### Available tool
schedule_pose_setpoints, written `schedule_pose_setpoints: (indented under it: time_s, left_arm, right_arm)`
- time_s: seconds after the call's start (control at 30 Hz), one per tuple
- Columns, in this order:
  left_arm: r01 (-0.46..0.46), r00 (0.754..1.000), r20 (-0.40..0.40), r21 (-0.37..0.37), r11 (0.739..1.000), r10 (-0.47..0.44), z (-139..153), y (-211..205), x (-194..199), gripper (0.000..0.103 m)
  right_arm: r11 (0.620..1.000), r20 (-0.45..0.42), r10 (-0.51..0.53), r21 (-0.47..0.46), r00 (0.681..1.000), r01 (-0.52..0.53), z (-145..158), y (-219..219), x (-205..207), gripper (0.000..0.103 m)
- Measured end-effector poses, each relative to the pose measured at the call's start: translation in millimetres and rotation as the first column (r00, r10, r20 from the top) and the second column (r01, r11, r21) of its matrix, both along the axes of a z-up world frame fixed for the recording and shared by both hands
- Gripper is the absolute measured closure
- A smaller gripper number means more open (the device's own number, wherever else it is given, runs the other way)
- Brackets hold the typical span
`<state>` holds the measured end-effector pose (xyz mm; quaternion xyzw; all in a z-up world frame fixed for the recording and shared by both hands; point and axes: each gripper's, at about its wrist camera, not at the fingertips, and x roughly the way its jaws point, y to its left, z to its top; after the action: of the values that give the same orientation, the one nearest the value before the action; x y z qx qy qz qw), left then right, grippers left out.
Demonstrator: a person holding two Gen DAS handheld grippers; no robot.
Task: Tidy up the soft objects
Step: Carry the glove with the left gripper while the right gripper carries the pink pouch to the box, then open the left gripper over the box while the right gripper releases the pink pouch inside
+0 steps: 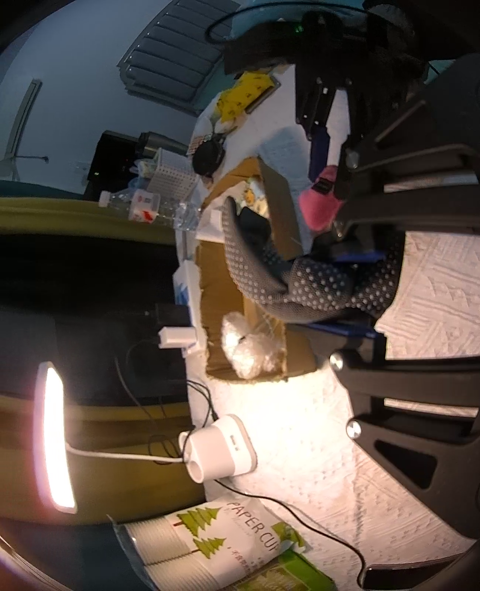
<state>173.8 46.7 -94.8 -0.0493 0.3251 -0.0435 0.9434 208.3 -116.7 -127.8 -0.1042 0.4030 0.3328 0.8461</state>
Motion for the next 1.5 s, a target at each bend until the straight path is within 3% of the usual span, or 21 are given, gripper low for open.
schedule_pose_setpoints:
  time_s: [0.3,0.57,1.03,1.5]
  left_arm:
    - [-0.002,0.999,0.036,0.001,1.0,0.002,16,-2,9,0.077]
    - [0.017,0.999,0.044,-0.027,0.999,-0.016,22,-3,27,0.077]
    - [0.025,0.998,0.066,-0.054,0.998,-0.022,18,-4,73,0.077]
    - [0.037,0.999,-0.016,-0.064,0.997,-0.039,-21,-14,119,0.076]
  right_arm:
    - [0.998,0.077,-0.018,0.064,0.997,0.013,40,-12,4,0.067]
    - [0.995,0.117,-0.05,0.09,0.992,0.04,55,-21,22,0.067]
    - [0.989,0.139,-0.096,0.128,0.986,0.078,59,-29,63,0.067]
    - [0.983,0.101,-0.135,0.139,0.986,0.12,38,-30,103,0.066]
